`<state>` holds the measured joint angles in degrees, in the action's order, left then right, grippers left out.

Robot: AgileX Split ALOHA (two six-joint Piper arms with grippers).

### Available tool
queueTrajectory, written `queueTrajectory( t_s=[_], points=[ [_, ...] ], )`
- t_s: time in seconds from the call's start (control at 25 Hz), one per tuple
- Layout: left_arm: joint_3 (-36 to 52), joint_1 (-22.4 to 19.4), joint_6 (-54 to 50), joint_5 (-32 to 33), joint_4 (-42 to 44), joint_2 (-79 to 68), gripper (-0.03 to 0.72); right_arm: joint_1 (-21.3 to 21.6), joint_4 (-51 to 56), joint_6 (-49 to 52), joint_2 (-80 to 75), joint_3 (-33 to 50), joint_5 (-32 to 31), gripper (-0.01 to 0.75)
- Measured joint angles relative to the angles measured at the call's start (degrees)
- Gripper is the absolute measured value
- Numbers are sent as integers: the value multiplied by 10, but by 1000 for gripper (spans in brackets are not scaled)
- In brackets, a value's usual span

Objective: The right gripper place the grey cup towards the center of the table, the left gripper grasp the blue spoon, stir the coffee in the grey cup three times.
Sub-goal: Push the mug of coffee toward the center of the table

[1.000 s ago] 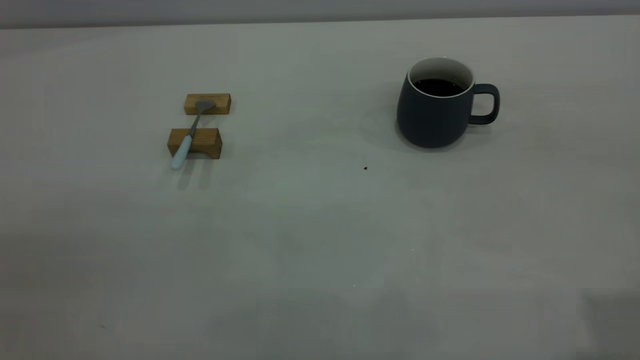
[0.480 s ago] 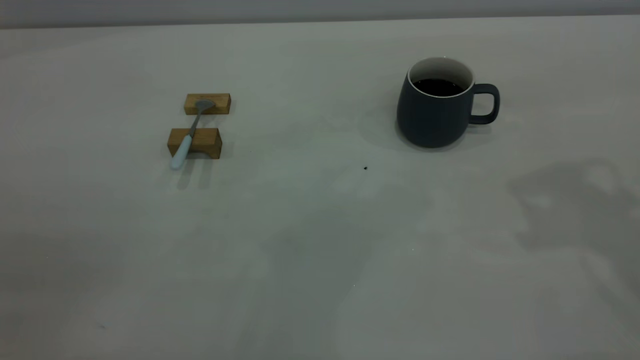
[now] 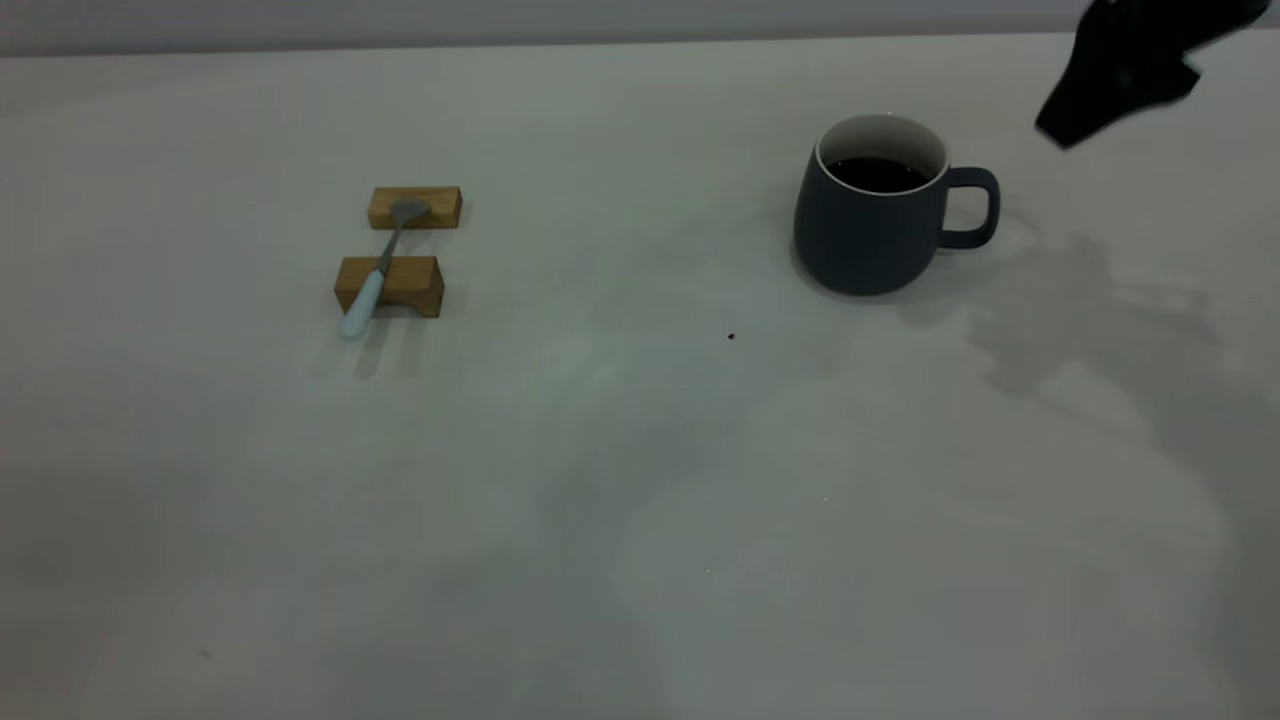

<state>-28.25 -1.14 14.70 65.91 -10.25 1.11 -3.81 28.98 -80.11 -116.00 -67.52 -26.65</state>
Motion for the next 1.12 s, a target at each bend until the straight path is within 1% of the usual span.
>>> queueTrajectory(
  t_s=[0.12, 0.28, 0.48, 0.64, 0.8, 0.92, 1.12],
  points=[
    [0, 0, 0, 0, 0, 0, 463, 6, 10, -126, -55, -33, 3, 592],
    [0, 0, 0, 0, 0, 0, 463, 16, 59, -268, -118, -69, 6, 592],
    [0, 0, 0, 0, 0, 0, 463, 22, 126, -385, -175, -99, 23, 592],
    [0, 0, 0, 0, 0, 0, 463, 22, 174, -415, -202, -122, 46, 592],
    [0, 0, 0, 0, 0, 0, 463, 20, 183, -419, -227, -147, 26, 592],
    [0, 0, 0, 0, 0, 0, 463, 10, 192, -419, -240, -161, 12, 592],
    [0, 0, 0, 0, 0, 0, 463, -16, 218, -419, -255, -180, 11, 592]
  ],
)
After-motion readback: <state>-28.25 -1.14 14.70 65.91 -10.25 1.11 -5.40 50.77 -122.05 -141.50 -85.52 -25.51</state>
